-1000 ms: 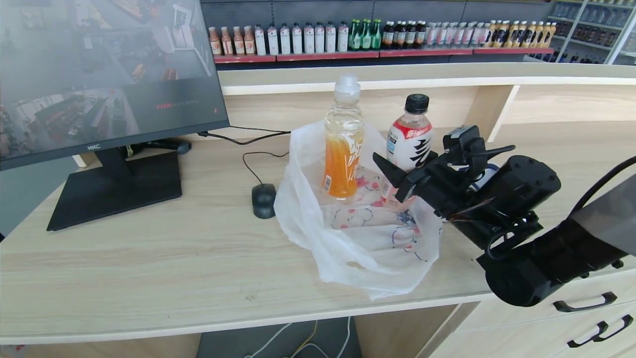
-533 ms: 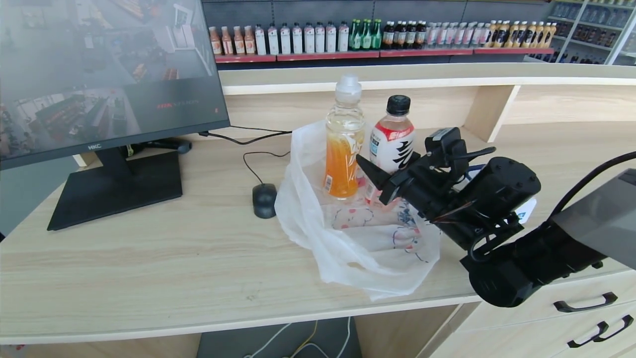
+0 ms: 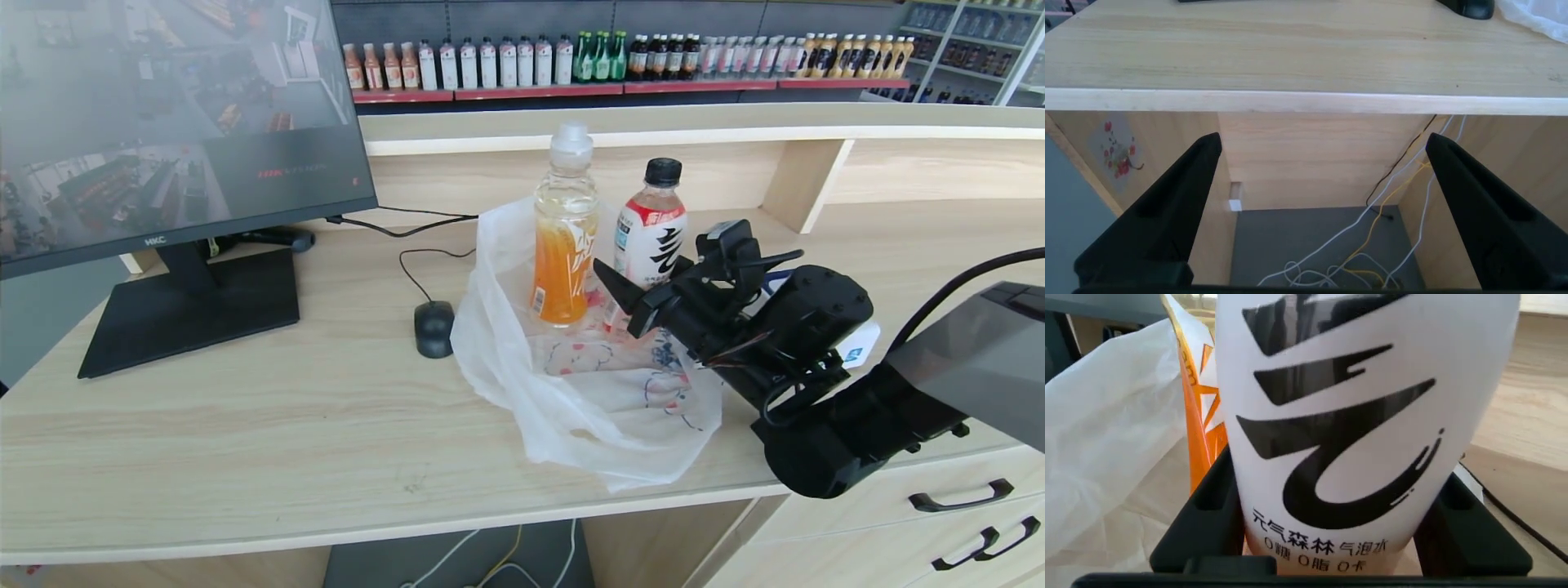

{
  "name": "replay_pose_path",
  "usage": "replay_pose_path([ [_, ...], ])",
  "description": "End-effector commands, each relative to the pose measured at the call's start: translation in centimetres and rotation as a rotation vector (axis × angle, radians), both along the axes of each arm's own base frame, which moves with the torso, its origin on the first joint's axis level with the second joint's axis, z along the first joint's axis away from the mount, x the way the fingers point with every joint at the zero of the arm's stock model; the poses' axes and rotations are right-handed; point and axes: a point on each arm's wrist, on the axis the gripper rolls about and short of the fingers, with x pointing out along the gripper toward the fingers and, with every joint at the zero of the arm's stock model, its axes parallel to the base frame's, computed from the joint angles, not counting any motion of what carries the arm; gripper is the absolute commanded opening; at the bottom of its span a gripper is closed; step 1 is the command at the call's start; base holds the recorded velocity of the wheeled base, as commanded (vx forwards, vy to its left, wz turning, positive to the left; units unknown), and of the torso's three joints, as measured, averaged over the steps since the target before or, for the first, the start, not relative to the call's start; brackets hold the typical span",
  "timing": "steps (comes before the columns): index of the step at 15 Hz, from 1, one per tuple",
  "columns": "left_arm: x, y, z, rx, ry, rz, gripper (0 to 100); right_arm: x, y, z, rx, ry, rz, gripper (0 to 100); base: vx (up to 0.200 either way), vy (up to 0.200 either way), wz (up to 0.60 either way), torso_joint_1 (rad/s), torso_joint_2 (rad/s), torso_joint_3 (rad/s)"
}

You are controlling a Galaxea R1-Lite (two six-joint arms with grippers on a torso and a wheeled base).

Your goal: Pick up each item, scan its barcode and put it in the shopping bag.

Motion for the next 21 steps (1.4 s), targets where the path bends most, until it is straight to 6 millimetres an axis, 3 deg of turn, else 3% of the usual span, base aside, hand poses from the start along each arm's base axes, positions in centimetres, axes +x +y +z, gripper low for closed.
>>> replay_pose_path([
  [1,0.0,0.0,0.0,0.0,-0.001,-0.002,100,0.2,0.1,-0.6,-0.008,0.015,0.002,0,0.0,0.0,0.0,0.0,0.0,0.0],
  [6,0.0,0.0,0.0,0.0,-0.001,0.0,100,-0.1,0.0,-2.0,-0.018,0.076,0.006,0,0.0,0.0,0.0,0.0,0.0,0.0],
  [15,0.0,0.0,0.0,0.0,-0.001,-0.002,100,-0.4,-0.2,-1.5,-0.013,0.066,0.006,0,0.0,0.0,0.0,0.0,0.0,0.0],
  [16,0.0,0.0,0.0,0.0,-0.001,-0.002,100,-0.4,-0.2,-1.5,-0.013,0.065,0.006,100,0.0,0.0,0.0,0.0,0.0,0.0],
  [21,0.0,0.0,0.0,0.0,0.0,0.0,100,-0.9,-0.4,-0.8,0.006,0.065,0.012,100,0.0,0.0,0.0,0.0,0.0,0.0],
])
